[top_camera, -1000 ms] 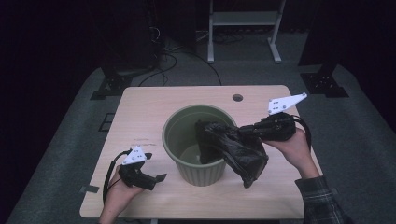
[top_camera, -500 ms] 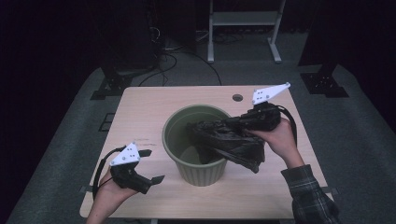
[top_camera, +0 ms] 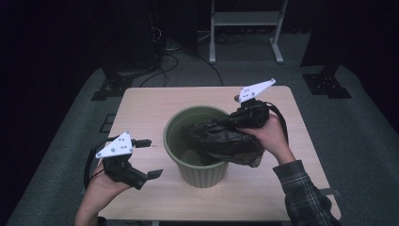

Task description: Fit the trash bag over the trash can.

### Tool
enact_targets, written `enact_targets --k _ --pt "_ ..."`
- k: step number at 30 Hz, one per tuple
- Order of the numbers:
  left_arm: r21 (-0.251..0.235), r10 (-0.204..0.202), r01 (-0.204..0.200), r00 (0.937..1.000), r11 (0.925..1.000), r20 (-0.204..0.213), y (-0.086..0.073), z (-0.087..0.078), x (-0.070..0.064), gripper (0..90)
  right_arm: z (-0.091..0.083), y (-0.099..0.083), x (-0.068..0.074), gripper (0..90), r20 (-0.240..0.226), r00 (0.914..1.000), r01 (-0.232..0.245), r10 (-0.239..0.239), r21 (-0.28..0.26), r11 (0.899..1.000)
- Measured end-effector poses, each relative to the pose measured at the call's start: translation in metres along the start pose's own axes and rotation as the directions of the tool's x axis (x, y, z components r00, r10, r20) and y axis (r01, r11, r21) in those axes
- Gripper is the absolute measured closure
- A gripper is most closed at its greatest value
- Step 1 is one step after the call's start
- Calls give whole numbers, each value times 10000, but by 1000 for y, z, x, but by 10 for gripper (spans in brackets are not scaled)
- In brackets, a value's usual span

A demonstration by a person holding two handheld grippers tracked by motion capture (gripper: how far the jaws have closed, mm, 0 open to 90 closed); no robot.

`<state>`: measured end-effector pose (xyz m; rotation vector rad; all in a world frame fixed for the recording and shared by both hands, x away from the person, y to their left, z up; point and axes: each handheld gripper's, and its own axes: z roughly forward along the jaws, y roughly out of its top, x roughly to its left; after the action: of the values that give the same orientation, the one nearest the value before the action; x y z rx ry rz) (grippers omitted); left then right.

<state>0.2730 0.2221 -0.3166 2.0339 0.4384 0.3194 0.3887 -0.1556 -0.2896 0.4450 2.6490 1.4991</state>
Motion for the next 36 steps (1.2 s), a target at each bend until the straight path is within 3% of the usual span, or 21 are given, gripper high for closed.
enact_targets --k 6,16,22,23,28,30,32,35,36 --pt "-72 271 -271 9996 9996 -77 20 7 9 16 7 4 0 900 -69 9999 156 -156 54 9999" --pt "-174 641 -636 9975 9978 286 52 40 27 117 9 6 0 900 -182 9996 215 -215 15 9998" --pt "-257 697 -680 9949 9974 726 64 61 37 152 9 6 -1 900 -259 9994 234 -236 -75 9997" --pt "-147 755 -743 9919 9971 1026 67 67 39 197 8 6 -2 900 -288 9993 245 -249 -142 9996" --pt "260 915 -957 9870 9951 1320 71 80 39 246 7 8 -2 900 -413 9989 218 -231 -326 9992" --pt "420 991 -1069 9826 9934 1570 74 88 38 303 8 11 0 900 -514 9982 299 -319 -397 9988" --pt "658 921 -1040 9824 9924 1627 74 93 38 342 8 12 0 900 -552 9977 371 -397 -480 9982" --pt "944 875 -1053 9805 9900 1757 75 96 37 540 6 14 1 900 -633 9975 285 -327 -672 9973" --pt "1098 686 -916 9779 9897 1974 76 97 36 641 5 14 1 897 -655 9973 294 -341 -714 9970"
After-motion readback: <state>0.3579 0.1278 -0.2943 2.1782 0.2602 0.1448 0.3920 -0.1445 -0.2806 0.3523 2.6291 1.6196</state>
